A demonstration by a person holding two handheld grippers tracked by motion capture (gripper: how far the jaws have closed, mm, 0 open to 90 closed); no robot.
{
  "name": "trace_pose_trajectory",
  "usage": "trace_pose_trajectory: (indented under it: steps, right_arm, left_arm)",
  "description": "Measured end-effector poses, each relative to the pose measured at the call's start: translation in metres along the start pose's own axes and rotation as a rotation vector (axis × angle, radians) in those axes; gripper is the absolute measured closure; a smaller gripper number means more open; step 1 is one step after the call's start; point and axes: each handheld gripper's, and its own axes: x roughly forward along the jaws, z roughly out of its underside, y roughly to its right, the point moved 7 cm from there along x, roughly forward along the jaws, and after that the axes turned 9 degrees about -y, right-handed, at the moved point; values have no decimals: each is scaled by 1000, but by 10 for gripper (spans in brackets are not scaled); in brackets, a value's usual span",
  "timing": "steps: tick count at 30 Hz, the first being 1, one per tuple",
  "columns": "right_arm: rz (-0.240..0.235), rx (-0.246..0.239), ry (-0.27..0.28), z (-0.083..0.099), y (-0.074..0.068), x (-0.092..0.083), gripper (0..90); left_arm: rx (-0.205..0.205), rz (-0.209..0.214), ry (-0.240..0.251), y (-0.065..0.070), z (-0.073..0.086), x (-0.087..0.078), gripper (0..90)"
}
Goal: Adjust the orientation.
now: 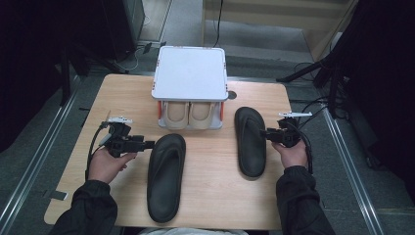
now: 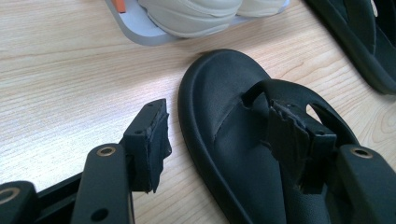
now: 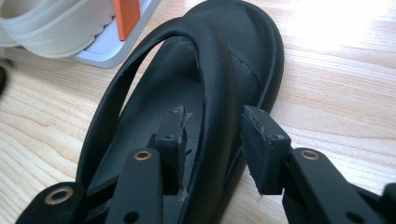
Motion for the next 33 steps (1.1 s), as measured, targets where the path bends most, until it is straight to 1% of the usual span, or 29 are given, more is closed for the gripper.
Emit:
trace_pose_trajectory:
  steps: [4,10,14,15,20,24,26,28,33]
  right_arm:
    - [1,3,-4,-1,0,4,617]
    - [15,3,-16,-1,1,12,614]
    - [20,14,-34,0,1,18,617]
    - [21,9,-36,-1,1,20,618]
    - [37,-3,-56,-1,-1,27,639]
    - [47,3,-59,-1,-2,29,665]
    - [51,10,-56,-1,-1,28,690]
    - [37,36,-55,-1,0,28,708]
    - [30,53,-58,-2,-1,28,725]
  left_arm:
    - [2,1,-1,0,1,0,394]
    - [4,-3,-7,1,0,1,393]
    - [4,-5,-5,1,0,2,393]
    - [4,-5,-6,1,0,2,393]
    - [7,0,-14,2,1,2,393]
    - [6,-1,-16,2,1,3,393]
    - [6,0,-16,1,1,3,393]
    - [7,-2,-17,1,1,3,393]
    - [6,-1,-18,1,1,3,393]
